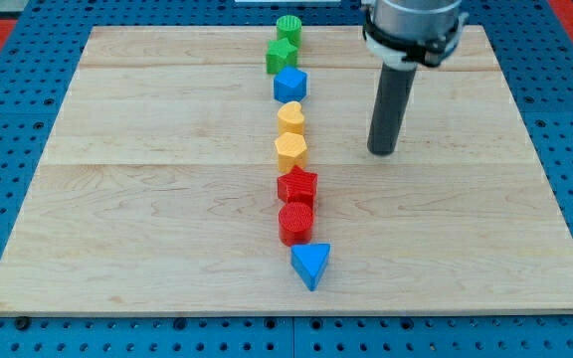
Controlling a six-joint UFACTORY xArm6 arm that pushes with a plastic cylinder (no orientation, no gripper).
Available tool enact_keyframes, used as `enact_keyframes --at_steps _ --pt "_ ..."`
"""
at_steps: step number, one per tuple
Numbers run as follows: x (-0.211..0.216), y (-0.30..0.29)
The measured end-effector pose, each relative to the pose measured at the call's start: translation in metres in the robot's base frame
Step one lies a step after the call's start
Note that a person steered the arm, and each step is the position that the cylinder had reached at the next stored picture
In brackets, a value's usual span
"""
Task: Move slightly blue triangle towards bottom left of the red circle
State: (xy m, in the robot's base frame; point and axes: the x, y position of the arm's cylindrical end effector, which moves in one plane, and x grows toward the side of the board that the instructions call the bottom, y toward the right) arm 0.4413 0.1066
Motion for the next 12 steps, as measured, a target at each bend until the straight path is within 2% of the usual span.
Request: enact_keyframes --at_steps 1,2,5,8,12 --pt "0.048 0.001" --pt "0.063 0.007" --pt "0.074 0.008" --pt "0.128 -0.007" --pt "0.133 -0.092"
